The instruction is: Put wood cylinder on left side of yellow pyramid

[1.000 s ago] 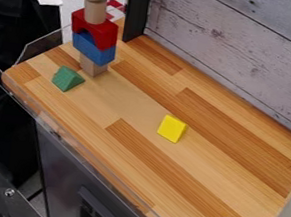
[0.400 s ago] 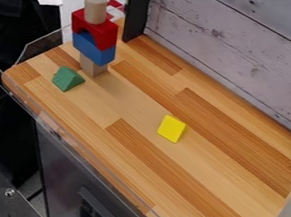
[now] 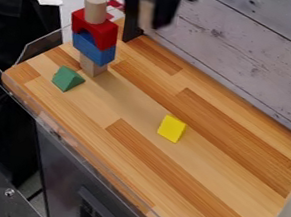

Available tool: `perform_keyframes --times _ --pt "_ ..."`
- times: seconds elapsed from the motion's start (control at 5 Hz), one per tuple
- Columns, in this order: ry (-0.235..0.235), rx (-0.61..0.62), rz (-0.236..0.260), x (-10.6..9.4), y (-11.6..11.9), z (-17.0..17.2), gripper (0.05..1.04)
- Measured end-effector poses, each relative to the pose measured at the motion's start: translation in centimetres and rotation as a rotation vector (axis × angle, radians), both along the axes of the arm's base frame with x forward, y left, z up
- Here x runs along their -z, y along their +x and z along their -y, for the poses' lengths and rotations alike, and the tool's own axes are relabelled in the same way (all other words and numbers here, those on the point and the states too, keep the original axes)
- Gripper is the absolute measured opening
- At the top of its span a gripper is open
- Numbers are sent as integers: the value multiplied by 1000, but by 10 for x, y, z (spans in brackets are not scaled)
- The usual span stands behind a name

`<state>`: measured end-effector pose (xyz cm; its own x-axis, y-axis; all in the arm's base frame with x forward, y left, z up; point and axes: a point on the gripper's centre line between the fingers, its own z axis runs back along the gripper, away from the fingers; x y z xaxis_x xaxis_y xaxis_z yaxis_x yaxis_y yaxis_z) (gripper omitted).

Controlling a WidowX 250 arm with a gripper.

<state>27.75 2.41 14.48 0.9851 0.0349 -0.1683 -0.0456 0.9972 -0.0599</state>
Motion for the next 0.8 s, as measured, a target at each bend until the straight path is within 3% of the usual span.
perform_keyframes --times 0.4,0.8 --pt "15 35 -19 34 8 13 542" --pt "17 -16 -42 73 16 2 542"
